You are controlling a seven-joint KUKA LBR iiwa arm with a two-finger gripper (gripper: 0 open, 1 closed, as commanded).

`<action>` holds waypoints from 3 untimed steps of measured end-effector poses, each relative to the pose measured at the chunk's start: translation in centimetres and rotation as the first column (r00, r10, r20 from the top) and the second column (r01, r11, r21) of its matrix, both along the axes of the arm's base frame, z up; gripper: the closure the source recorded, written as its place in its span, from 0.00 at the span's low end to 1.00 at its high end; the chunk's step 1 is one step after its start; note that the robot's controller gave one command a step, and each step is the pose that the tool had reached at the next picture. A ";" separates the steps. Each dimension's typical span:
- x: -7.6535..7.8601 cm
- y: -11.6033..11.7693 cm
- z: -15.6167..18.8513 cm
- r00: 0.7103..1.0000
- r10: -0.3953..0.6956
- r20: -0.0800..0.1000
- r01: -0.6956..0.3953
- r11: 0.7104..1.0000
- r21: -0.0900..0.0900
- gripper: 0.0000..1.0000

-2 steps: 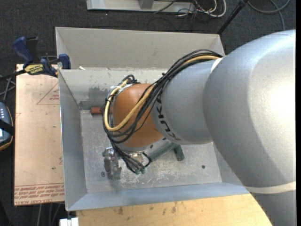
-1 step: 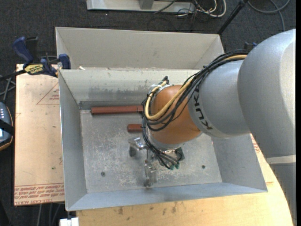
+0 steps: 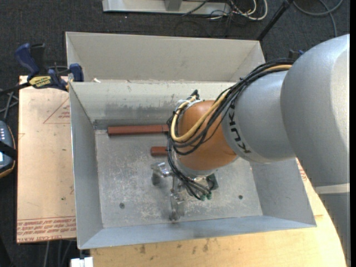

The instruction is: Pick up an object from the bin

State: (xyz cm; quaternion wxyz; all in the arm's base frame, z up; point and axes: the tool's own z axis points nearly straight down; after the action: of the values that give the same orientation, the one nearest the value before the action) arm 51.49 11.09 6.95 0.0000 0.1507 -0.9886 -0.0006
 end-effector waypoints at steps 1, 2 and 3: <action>2.2 -1.3 1.3 0.997 0.074 -0.007 -0.074 0.997 0.002 0.00; 6.7 -4.0 2.9 0.994 0.109 0.006 -0.109 0.994 -0.002 0.00; 7.9 -4.3 2.8 0.998 0.059 0.005 -0.059 0.998 0.001 0.00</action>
Offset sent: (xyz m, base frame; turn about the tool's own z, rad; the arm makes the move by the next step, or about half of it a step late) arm 0.0893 -0.0445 0.0321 -0.0389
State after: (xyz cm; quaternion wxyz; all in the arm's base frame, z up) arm 59.39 6.74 9.80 -0.0024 0.1798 -0.9837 -0.0006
